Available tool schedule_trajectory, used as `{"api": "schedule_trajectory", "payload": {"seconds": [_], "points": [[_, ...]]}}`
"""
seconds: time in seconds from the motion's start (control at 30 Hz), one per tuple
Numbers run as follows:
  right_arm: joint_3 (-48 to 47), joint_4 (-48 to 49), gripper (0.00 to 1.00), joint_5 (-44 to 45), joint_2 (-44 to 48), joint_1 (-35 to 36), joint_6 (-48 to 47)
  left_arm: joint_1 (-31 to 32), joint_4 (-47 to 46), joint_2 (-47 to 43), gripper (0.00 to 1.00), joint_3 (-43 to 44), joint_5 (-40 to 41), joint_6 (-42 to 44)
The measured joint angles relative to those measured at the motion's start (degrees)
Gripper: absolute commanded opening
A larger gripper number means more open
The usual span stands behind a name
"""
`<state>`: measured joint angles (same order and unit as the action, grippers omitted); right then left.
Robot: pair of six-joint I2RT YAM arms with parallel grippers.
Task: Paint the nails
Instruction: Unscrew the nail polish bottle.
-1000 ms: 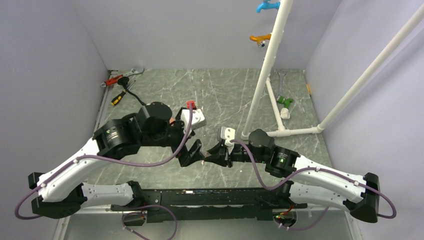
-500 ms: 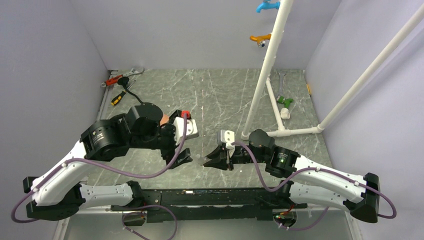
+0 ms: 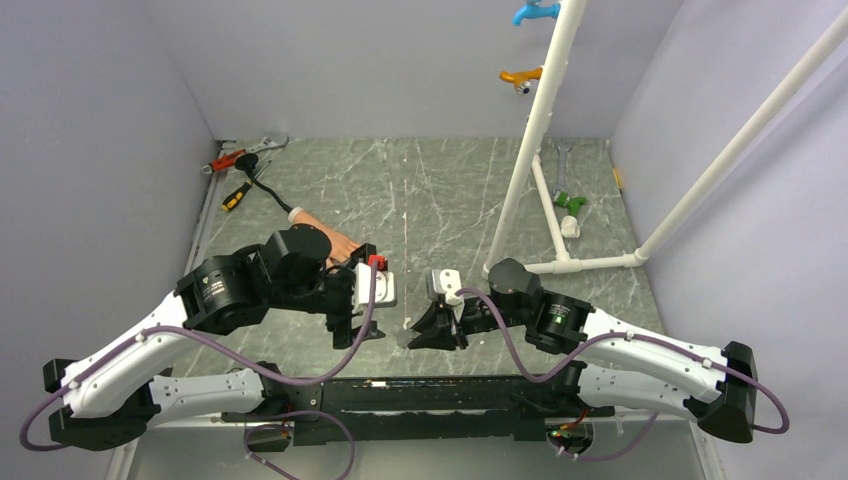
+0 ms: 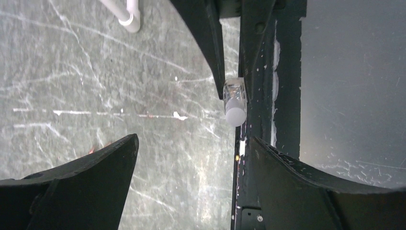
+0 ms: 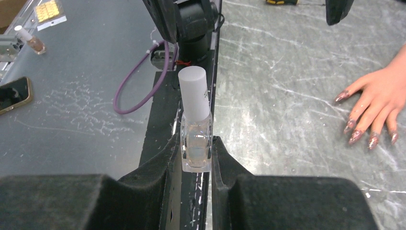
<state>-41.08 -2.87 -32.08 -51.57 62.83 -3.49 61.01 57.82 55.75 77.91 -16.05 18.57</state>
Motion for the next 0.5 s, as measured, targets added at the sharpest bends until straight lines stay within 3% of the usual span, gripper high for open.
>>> {"api": "schedule_trajectory", "payload": {"seconds": [0.5], "points": [[-0.04,-1.18,0.00,-1.68,-0.13,0.00,0.02,0.11,-6.51,-2.97,0.79,-4.35,-6.99,5.66]]}}
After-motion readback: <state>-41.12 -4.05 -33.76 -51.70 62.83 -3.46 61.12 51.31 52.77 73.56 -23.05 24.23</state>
